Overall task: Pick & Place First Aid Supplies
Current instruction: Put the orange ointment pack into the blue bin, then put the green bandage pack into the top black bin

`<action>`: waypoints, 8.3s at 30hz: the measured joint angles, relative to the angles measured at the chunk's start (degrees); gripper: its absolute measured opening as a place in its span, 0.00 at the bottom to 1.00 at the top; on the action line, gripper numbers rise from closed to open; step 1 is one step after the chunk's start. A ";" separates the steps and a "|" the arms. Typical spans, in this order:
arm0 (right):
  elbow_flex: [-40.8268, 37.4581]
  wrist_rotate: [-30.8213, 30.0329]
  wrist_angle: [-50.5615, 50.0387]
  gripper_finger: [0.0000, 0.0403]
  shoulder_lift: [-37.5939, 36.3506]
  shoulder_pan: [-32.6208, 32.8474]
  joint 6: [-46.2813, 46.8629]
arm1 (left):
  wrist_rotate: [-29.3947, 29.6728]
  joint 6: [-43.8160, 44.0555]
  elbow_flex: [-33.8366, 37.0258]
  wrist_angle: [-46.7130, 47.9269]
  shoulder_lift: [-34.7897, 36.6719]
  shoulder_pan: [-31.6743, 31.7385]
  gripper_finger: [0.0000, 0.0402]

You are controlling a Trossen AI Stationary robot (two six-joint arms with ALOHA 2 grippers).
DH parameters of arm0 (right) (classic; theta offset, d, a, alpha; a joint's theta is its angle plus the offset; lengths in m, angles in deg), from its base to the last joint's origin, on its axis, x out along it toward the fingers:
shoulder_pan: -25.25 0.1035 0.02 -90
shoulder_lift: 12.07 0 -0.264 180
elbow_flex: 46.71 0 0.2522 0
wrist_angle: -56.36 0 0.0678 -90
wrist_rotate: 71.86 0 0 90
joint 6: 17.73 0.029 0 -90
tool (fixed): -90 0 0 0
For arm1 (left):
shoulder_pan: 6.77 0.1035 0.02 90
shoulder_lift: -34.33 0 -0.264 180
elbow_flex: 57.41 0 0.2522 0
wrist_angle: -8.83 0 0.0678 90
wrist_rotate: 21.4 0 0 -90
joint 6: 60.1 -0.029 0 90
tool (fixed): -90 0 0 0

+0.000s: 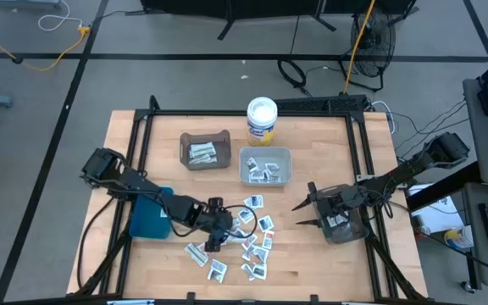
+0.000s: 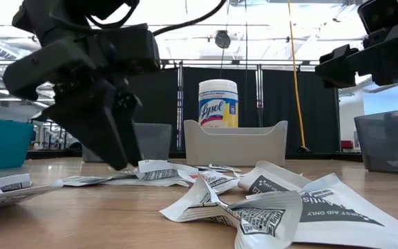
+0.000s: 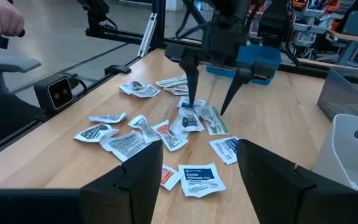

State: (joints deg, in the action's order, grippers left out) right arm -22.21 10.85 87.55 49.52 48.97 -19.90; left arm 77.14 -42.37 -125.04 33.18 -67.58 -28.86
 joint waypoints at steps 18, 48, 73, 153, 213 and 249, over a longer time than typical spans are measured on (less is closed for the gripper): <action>0.00 -0.11 -0.13 0.50 0.02 0.00 0.00 | -1.01 -1.47 -0.13 -1.59 -2.85 0.17 0.47; 0.00 -0.14 -0.61 0.50 0.01 0.00 0.00 | 2.99 -1.07 0.11 0.97 2.46 -0.16 0.24; 0.00 -0.14 -0.63 0.50 0.01 0.02 0.00 | 13.35 16.26 -0.02 37.02 20.65 -4.41 0.24; 0.00 -0.13 -0.15 0.50 0.02 0.02 1.03 | -4.85 19.88 0.04 9.64 7.76 -14.23 0.46; 0.02 -0.15 0.28 0.50 0.04 0.01 1.49 | -3.15 5.43 -0.13 13.17 0.52 -19.45 0.29; 0.01 -0.13 0.26 0.50 0.04 0.01 1.97 | 2.22 3.66 -12.17 26.34 0.25 -11.76 0.23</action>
State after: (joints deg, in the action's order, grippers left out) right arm -22.20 10.72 87.81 49.56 48.99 -17.93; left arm 79.36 -38.71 -137.21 59.52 -67.32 -40.62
